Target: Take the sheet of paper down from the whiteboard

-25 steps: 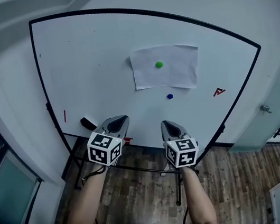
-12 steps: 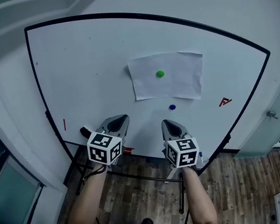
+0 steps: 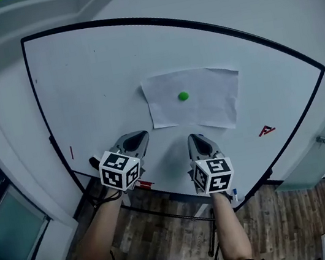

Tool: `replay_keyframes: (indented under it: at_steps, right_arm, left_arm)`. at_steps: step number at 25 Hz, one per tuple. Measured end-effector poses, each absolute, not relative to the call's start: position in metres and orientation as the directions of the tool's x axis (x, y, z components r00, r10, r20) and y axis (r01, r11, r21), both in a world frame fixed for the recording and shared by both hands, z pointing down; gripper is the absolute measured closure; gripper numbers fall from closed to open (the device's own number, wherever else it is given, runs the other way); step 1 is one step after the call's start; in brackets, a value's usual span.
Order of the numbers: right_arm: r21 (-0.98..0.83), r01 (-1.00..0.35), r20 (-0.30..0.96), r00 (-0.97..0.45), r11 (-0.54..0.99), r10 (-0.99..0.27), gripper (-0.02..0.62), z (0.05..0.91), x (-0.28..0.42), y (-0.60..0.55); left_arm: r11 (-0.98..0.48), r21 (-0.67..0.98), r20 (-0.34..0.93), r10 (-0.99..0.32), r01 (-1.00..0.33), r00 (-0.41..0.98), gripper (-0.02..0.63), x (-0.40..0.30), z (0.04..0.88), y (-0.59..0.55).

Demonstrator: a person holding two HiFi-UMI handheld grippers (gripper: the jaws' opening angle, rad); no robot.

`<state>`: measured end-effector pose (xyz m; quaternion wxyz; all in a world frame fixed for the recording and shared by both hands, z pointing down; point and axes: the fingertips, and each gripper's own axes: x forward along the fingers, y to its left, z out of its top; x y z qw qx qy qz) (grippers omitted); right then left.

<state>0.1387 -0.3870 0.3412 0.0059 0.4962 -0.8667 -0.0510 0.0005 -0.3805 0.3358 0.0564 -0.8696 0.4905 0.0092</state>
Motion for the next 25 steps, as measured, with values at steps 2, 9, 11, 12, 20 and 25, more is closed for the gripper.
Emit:
replay_keyframes:
  at_steps: [2, 9, 11, 12, 20, 25]
  right_arm:
    - [0.105, -0.853, -0.047, -0.517, 0.511, -0.855, 0.571, 0.337, 0.139, -0.392]
    - [0.127, -0.855, -0.077, -0.513, 0.502, -0.855, 0.571, 0.327, 0.143, -0.405]
    - [0.134, -0.858, -0.078, -0.508, 0.496, -0.858, 0.571, 0.326, 0.142, -0.407]
    - [0.140, -0.860, -0.079, -0.505, 0.492, -0.860, 0.571, 0.326, 0.141, -0.409]
    - [0.114, -0.917, -0.112, -0.394, 0.382, -0.912, 0.571, 0.317, 0.130, -0.425]
    - [0.086, -0.949, -0.130, -0.313, 0.303, -0.941, 0.571, 0.307, 0.126, -0.433]
  left_arm:
    - [-0.508, -0.096, -0.063, -0.855, -0.856, 0.515, 0.584, 0.002, 0.336, -0.387]
    - [-0.495, -0.122, -0.072, -0.860, -0.860, 0.505, 0.584, -0.004, 0.325, -0.405]
    - [-0.499, -0.126, -0.084, -0.856, -0.857, 0.511, 0.584, -0.005, 0.322, -0.410]
    - [-0.505, -0.127, -0.090, -0.852, -0.854, 0.516, 0.584, -0.006, 0.320, -0.413]
    - [-0.612, -0.150, -0.097, -0.772, -0.777, 0.628, 0.584, -0.011, 0.310, -0.435]
    - [-0.670, -0.158, -0.090, -0.722, -0.725, 0.686, 0.584, -0.018, 0.304, -0.447]
